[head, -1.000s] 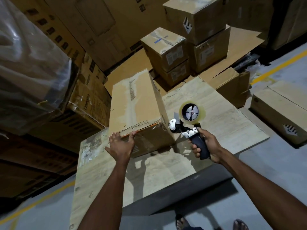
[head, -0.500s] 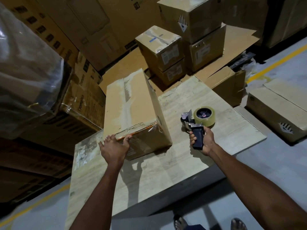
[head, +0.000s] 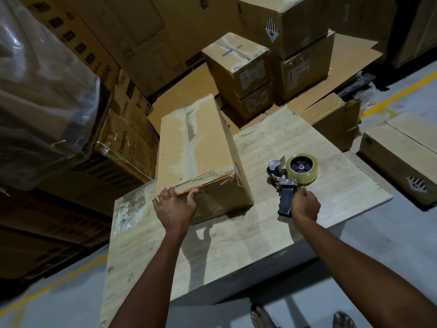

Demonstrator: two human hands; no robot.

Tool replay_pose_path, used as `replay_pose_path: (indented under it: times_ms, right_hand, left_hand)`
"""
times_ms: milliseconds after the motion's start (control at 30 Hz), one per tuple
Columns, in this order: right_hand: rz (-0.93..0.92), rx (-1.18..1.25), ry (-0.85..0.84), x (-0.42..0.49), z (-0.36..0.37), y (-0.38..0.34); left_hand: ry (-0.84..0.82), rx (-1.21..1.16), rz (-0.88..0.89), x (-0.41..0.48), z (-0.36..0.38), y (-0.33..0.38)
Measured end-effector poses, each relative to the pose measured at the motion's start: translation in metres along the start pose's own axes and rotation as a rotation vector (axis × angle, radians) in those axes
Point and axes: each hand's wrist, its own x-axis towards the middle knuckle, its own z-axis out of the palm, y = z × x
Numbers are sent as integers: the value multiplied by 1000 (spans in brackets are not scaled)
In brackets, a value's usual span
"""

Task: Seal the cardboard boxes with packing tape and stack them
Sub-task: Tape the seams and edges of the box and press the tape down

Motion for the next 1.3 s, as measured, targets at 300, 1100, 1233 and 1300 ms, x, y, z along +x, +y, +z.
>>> replay_pose_path:
  times_ms: [300,1100,1233,1300]
  right_hand:
    - [-1041,29,-245,-54,36,-23]
    - [-1138,167,-87,-78,66,-45]
    - [-1018,242,-179,-100,68,-57]
    - [-981,258,-190,-103,68,-61]
  left_hand:
    - [39,-360,485,10,4,6]
    - [-96,-520,893,55,12,21]
    - [-89,-511,896,56,13,22]
    - [-81,-511,898,56,13,22]
